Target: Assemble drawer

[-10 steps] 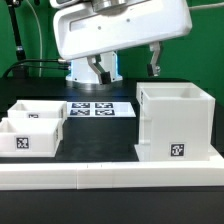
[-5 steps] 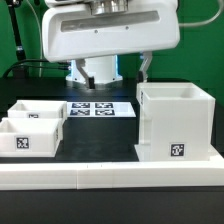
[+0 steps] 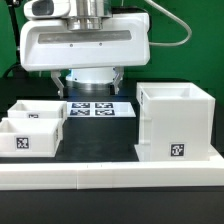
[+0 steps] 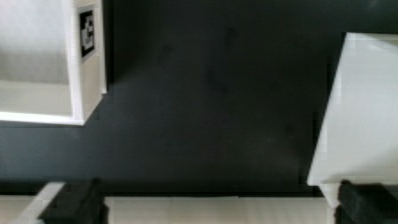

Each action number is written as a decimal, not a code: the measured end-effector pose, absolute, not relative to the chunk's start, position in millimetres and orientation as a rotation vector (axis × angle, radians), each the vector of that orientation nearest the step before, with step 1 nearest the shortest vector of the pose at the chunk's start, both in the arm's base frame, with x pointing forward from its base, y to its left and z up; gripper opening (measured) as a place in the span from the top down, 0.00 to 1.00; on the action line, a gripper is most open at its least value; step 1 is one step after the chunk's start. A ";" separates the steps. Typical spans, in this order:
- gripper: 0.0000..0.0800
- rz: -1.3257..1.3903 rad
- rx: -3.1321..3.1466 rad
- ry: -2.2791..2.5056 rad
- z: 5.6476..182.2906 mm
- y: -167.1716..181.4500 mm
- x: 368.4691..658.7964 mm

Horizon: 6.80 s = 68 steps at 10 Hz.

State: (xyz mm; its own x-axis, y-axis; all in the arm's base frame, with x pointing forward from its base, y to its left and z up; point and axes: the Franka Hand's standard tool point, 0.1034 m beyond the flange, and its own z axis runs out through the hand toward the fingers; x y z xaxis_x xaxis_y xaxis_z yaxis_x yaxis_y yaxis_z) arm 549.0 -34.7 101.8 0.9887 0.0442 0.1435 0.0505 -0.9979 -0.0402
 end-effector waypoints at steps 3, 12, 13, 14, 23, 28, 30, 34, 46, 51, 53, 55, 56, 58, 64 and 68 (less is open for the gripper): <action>0.19 -0.221 -3.089 -0.073 101.5 -34.9 548.9; 0.19 0.002 -3.104 0.124 57.0 -77.1 523.2; 0.19 0.003 -3.104 0.124 56.6 -77.2 523.0; 0.19 0.003 -3.104 0.124 56.4 -77.1 522.9; 0.19 0.033 -3.131 0.092 6.8 -97.6 498.7; 0.47 0.030 -3.133 0.090 6.2 -97.9 498.0; 0.69 0.029 -3.133 0.090 6.2 -97.9 498.0; 0.95 0.030 -3.133 0.090 6.2 -97.8 498.0; 0.95 0.019 -3.126 -0.104 26.9 -82.8 507.3; 0.95 0.019 -3.021 -0.814 26.0 -78.8 507.6; 0.95 0.023 -2.963 -1.017 25.9 -81.1 507.2; 0.95 0.029 -2.875 -1.270 24.4 -78.3 507.8; 0.95 0.039 -2.802 -1.454 24.2 -73.4 509.9; 0.95 0.061 -2.684 -1.684 24.7 -67.9 513.0; 0.95 0.109 -2.220 -2.279 19.6 -65.4 511.4; 0.95 0.117 -2.147 -2.343 18.8 -65.9 510.8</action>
Offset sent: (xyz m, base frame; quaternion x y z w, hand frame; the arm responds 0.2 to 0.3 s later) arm 0.0000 0.0000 0.0000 0.0000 0.0000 0.0000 1.0000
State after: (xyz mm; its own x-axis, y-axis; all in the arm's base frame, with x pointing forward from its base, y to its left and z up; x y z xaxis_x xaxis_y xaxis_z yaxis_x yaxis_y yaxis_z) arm 510.8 -65.9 18.8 -0.0879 0.9931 -0.0776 0.9959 0.0859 -0.0284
